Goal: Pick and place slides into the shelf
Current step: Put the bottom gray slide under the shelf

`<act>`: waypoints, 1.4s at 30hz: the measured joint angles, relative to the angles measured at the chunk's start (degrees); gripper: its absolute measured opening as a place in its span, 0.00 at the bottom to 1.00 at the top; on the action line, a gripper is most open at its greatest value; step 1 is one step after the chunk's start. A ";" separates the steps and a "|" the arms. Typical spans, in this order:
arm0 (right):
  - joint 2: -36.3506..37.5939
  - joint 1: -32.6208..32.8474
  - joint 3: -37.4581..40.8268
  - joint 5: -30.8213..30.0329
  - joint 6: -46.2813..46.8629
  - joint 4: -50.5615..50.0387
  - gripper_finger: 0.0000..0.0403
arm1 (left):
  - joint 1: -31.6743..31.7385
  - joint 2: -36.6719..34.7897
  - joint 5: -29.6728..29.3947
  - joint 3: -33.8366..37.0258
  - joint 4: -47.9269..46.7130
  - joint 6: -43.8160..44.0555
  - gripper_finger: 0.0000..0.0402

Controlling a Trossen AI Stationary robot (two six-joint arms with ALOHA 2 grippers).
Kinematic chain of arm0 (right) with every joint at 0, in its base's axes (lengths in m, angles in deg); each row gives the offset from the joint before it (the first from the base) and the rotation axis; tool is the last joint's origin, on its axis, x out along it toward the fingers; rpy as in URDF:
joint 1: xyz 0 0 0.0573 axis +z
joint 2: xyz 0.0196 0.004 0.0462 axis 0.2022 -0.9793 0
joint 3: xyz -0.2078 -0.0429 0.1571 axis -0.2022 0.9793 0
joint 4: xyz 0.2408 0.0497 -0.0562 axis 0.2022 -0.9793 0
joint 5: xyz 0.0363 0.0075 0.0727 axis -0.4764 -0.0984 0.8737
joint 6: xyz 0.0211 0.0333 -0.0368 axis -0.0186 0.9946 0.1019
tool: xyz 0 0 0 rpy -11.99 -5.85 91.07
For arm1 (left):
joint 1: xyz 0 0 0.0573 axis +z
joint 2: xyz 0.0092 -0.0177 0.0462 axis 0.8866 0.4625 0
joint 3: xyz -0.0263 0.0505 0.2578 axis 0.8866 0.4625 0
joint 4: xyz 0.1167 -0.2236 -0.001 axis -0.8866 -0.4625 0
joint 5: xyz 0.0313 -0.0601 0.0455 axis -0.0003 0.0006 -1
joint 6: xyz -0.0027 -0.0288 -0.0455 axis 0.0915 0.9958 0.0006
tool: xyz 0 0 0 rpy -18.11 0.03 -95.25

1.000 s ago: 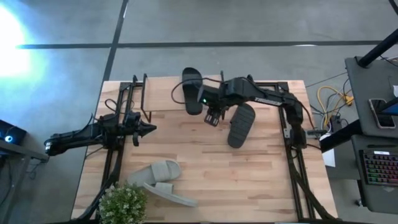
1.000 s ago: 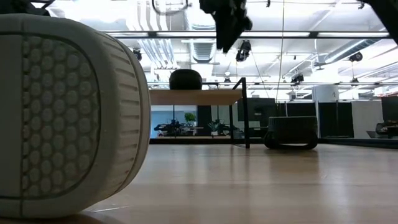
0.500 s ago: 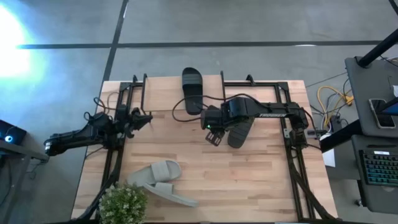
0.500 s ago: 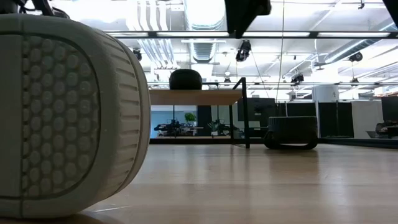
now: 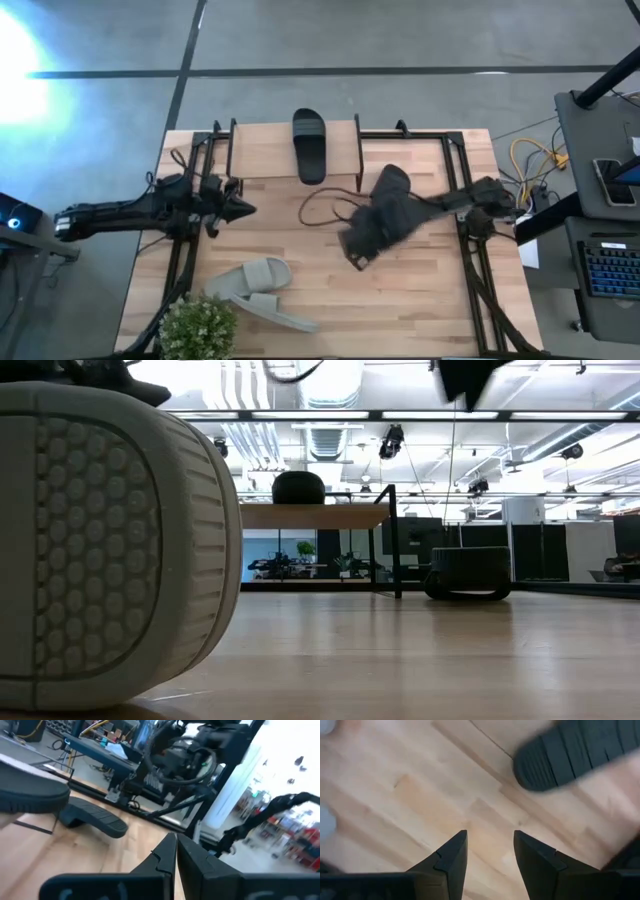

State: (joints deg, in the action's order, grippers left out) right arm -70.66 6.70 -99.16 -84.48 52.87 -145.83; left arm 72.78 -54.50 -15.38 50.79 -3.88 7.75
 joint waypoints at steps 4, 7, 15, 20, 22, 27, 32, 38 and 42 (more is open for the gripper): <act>2.64 7.14 6.13 -5.27 21.58 0.16 0.38 | 0.01 3.42 0.93 -0.66 -0.13 -5.02 0.00; 3.21 11.15 10.13 -6.23 36.95 0.22 0.38 | 0.01 5.53 6.59 -0.67 -0.33 -5.21 0.00; 3.20 14.78 17.98 -6.04 48.07 10.37 0.38 | -0.51 8.91 24.84 -5.25 -9.43 -5.16 0.00; 3.20 14.57 22.63 -4.64 42.45 27.00 0.38 | -0.76 11.93 28.95 -11.22 -24.21 -9.50 0.00; 3.21 14.15 25.08 -5.86 41.16 38.32 0.38 | -0.78 13.04 30.60 -13.13 -28.98 -9.61 0.00; 2.56 12.91 32.82 -12.24 38.52 72.95 0.37 | -2.18 13.52 31.29 -14.52 -37.91 -10.80 0.00; -0.60 11.34 38.26 -15.58 38.96 94.69 0.37 | -5.97 11.06 26.88 -14.41 -44.86 -11.71 0.00; -10.69 8.60 36.71 -9.29 39.57 110.24 0.39 | -11.67 4.84 20.60 -14.39 -47.09 -9.74 0.00; -18.59 6.90 30.23 -6.72 38.17 117.71 0.39 | -13.79 0.51 15.57 -14.39 -47.55 -9.65 0.00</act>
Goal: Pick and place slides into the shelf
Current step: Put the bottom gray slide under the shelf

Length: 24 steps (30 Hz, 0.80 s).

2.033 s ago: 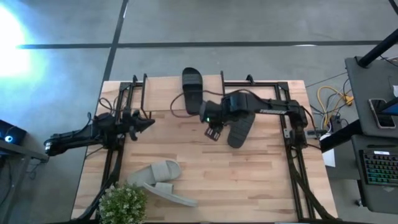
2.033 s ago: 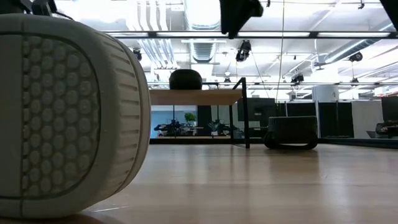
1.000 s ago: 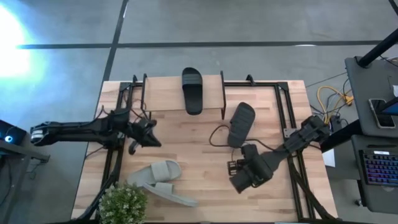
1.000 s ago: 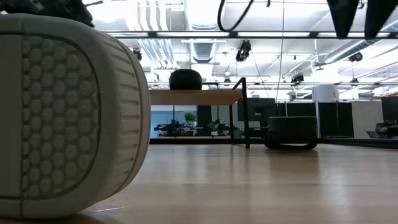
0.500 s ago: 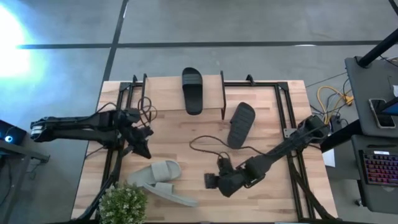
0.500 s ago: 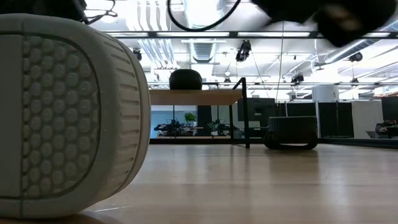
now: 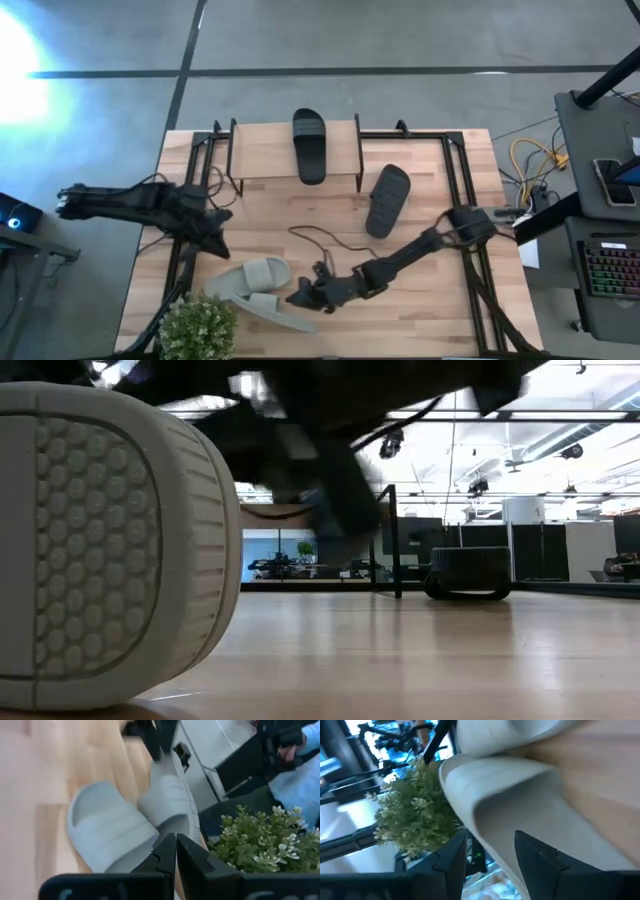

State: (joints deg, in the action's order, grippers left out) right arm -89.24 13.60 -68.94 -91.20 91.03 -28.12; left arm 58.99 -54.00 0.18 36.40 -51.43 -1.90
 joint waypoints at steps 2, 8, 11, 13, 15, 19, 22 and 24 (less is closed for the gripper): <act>-3.13 -0.69 -3.49 0.31 -0.61 0.37 0.39 | -0.13 -1.70 -1.34 0.00 -0.23 0.04 0.00; -9.23 -2.19 -12.49 4.32 -2.15 0.27 0.39 | -0.13 -5.75 -2.11 0.31 -2.60 1.47 0.00; -11.03 -2.93 -14.94 4.34 -2.43 0.19 0.39 | -0.13 -6.49 -2.28 0.35 -2.63 1.54 0.00; -11.36 -3.63 -15.56 4.06 -3.70 -0.82 0.39 | -0.13 -6.52 -2.38 0.35 -2.58 1.60 0.00; -11.10 -4.31 -15.62 2.58 -4.74 -1.88 0.37 | -0.13 -6.33 -2.56 0.42 -2.61 1.97 0.00; -9.93 -4.93 -15.00 1.27 -6.56 -4.19 0.29 | -0.13 -5.90 -2.96 0.46 -2.59 2.02 0.00; -8.35 -4.66 -14.74 1.41 -6.54 -8.77 0.17 | -0.13 -5.60 -3.17 0.52 -2.52 2.08 0.00; -7.15 -3.98 -14.63 1.52 -6.58 -11.63 0.09 | -0.13 -5.38 -3.33 0.55 -2.57 2.11 0.00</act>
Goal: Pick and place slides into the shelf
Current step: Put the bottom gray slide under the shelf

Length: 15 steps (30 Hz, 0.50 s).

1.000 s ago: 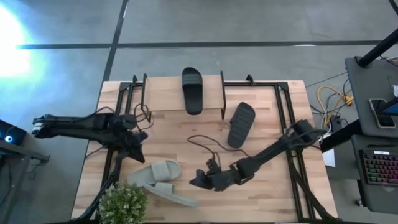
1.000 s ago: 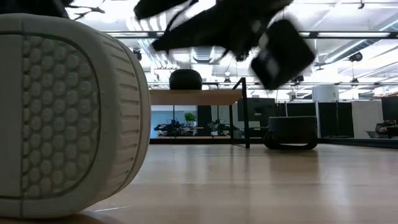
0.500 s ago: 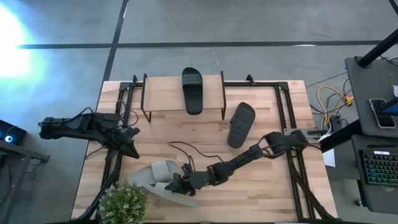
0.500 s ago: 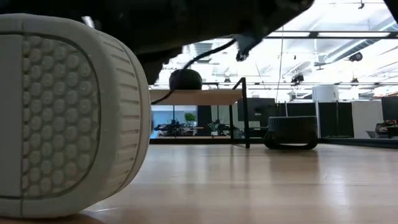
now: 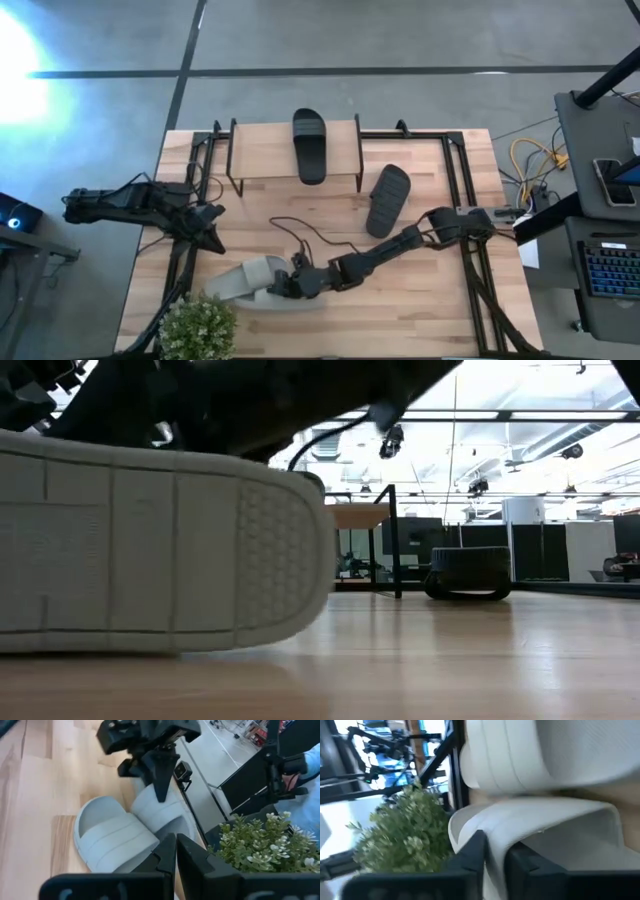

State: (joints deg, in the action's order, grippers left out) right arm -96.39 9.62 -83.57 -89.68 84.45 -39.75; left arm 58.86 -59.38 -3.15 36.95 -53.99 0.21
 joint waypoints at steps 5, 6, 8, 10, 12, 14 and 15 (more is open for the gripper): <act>4.39 2.25 0.05 -0.48 -0.15 -11.25 0.04 | 0.00 -0.03 -0.15 0.00 0.02 0.00 0.00; 5.94 2.78 0.09 -0.58 -0.15 -15.15 0.04 | 0.00 -0.07 -0.17 0.00 0.02 0.05 0.00; 9.19 4.14 0.09 -2.40 0.30 -24.15 0.03 | 0.00 -0.12 -0.23 0.00 0.04 0.64 0.00; 12.91 5.93 0.16 -7.59 3.35 -35.24 0.03 | 0.00 -0.03 -0.48 0.00 0.04 0.84 0.00; 16.66 8.00 0.16 -15.84 9.72 -47.27 0.03 | 0.00 0.08 -0.75 0.00 0.15 0.84 0.00; 19.75 9.58 0.05 -23.36 18.47 -58.86 0.03 | 0.00 0.15 -1.76 0.02 0.09 0.83 0.00; 20.65 10.07 0.05 -26.33 23.00 -64.19 0.03 | 0.00 0.16 -2.16 0.02 0.12 0.83 0.00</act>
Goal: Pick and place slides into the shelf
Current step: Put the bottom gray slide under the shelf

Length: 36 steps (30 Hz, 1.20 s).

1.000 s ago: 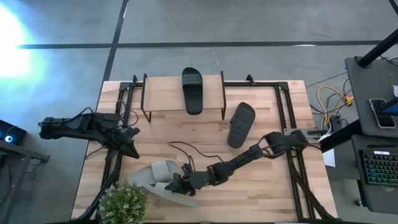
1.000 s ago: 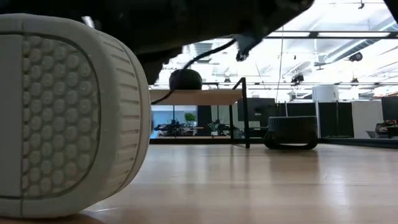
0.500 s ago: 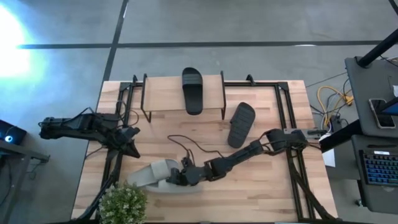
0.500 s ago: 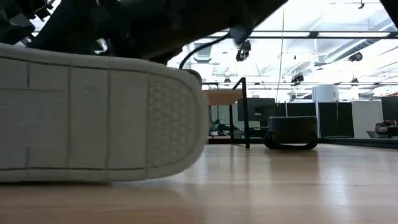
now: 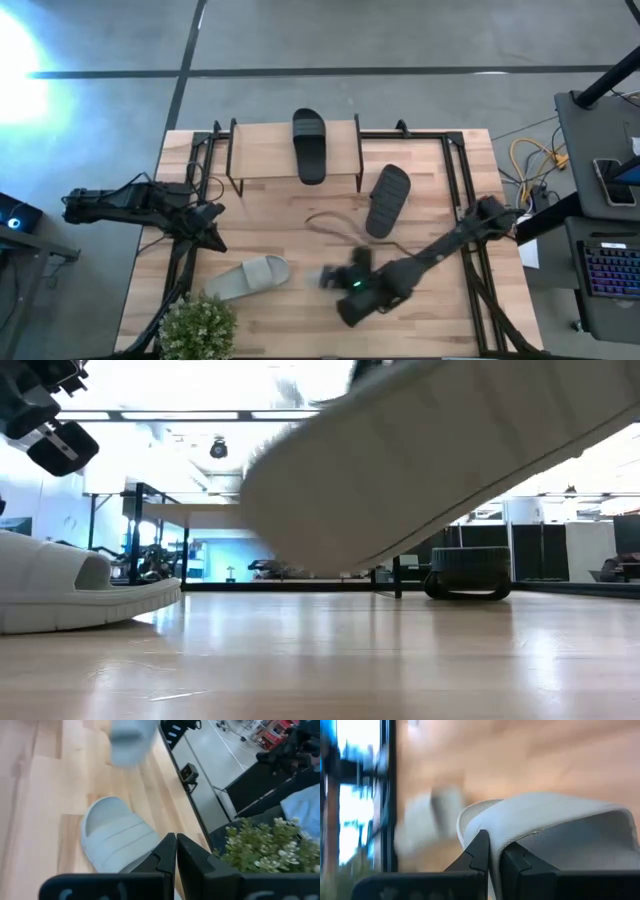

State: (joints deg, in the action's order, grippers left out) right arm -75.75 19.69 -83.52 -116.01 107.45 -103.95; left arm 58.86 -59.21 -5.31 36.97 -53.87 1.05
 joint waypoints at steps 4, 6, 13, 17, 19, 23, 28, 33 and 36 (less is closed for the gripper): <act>-0.58 -0.34 0.02 -5.47 7.62 -12.07 0.03 | 0.00 0.00 -1.07 0.00 0.01 0.00 0.00; -2.23 -1.58 0.02 -7.10 7.71 -13.29 0.03 | 0.00 -0.04 -1.18 0.01 0.03 0.00 0.00; -8.84 -9.12 -0.23 -12.33 4.85 -12.45 0.03 | 0.00 0.14 -3.92 0.10 0.01 0.30 0.00; -9.72 -12.38 -3.07 -18.72 -1.82 -12.30 0.03 | 0.00 0.29 -3.96 0.43 0.08 1.38 0.00; -10.24 -14.12 -4.98 -18.86 -7.62 -10.97 0.03 | 0.00 0.48 -4.00 0.83 -0.13 1.68 0.00; -11.68 -17.04 -7.41 -13.39 -21.51 -2.48 0.03 | 0.02 1.22 -4.00 1.27 0.18 1.71 0.00; -13.18 -19.12 -7.36 -6.00 -34.26 10.99 0.06 | 0.02 2.30 -4.00 1.53 0.53 1.71 0.00; -13.49 -20.12 -7.23 -0.29 -34.40 11.43 0.19 | 0.02 2.56 -4.00 1.46 0.92 1.66 0.00; -13.58 -20.12 -7.07 2.66 -35.16 11.34 0.28 | 0.02 2.54 -4.27 1.46 1.06 1.64 0.00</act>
State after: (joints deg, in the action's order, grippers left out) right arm -89.32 -0.43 -90.60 -113.35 72.29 -92.61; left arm 58.88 -56.67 -9.57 38.43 -52.81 2.69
